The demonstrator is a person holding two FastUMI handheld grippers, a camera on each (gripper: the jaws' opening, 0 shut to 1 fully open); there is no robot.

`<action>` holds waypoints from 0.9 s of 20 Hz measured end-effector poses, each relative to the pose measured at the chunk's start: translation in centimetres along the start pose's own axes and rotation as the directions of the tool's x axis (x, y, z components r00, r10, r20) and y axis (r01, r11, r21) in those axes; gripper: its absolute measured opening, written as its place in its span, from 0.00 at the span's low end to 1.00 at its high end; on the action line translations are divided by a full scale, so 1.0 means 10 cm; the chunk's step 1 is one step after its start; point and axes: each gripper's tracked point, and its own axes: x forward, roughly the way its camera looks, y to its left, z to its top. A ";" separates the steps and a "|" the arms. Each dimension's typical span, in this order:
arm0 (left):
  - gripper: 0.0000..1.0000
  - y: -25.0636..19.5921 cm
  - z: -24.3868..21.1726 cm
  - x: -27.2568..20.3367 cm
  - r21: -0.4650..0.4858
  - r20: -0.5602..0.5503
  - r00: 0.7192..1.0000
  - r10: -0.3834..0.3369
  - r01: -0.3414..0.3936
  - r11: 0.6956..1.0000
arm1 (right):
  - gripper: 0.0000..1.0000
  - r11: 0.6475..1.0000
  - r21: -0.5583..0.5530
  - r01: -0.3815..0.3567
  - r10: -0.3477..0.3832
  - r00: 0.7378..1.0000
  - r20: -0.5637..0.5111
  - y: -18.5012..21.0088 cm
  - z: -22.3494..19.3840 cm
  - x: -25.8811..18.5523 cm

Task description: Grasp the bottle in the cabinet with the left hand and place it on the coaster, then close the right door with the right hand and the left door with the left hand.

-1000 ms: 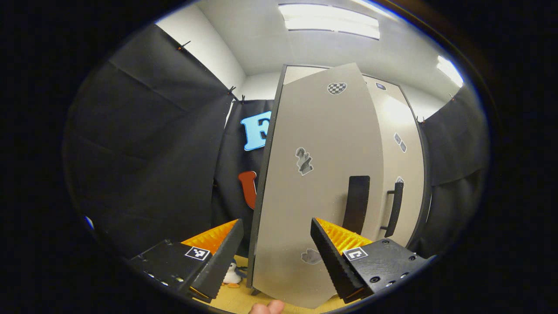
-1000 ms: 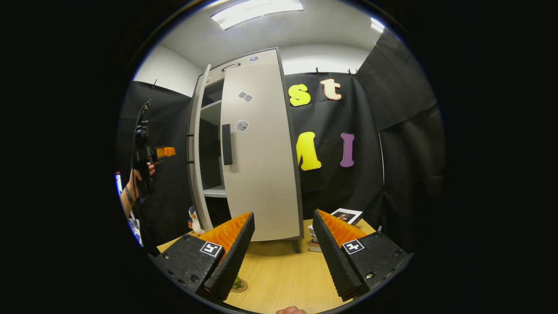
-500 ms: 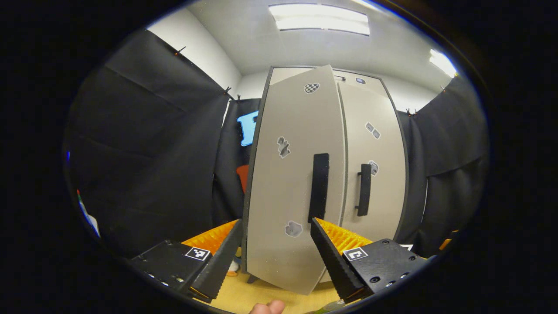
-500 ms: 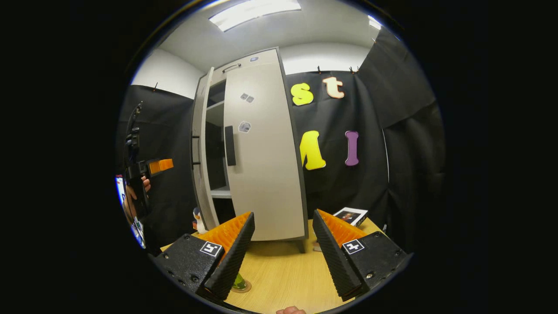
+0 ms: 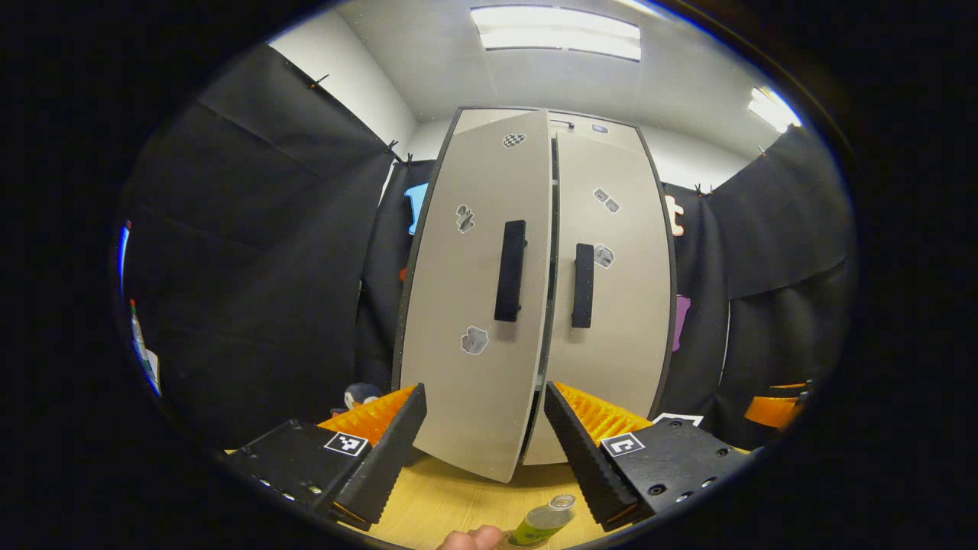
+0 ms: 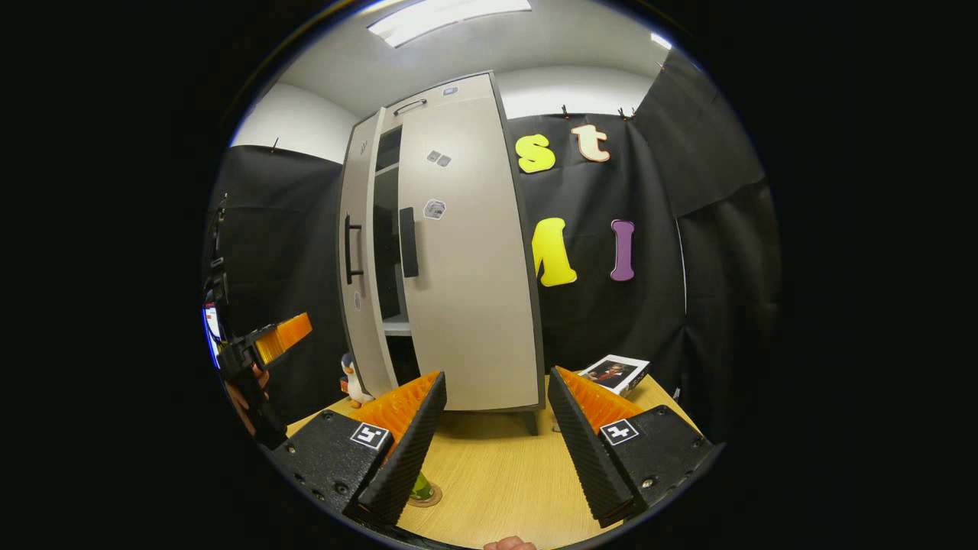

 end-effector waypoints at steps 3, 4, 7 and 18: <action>0.95 -0.15 -0.15 -0.10 -0.027 -0.029 0.999 -0.015 0.014 1.000 | 0.83 1.000 0.004 -0.004 0.004 1.000 -0.006 0.00 -0.03 0.01; 0.95 -0.20 -0.18 -0.11 -0.035 -0.035 0.999 -0.032 0.031 0.999 | 0.82 1.000 0.002 -0.002 0.002 1.000 -0.006 0.01 -0.04 -0.02; 1.00 -0.31 -0.32 -0.13 -0.016 -0.074 0.994 -0.075 0.074 0.997 | 0.82 1.000 0.012 0.007 -0.007 1.000 -0.001 0.00 -0.04 -0.05; 0.90 -0.54 -0.49 -0.16 0.025 -0.126 0.984 -0.129 0.133 0.991 | 0.82 0.999 0.032 0.006 -0.006 1.000 -0.015 0.02 -0.11 -0.03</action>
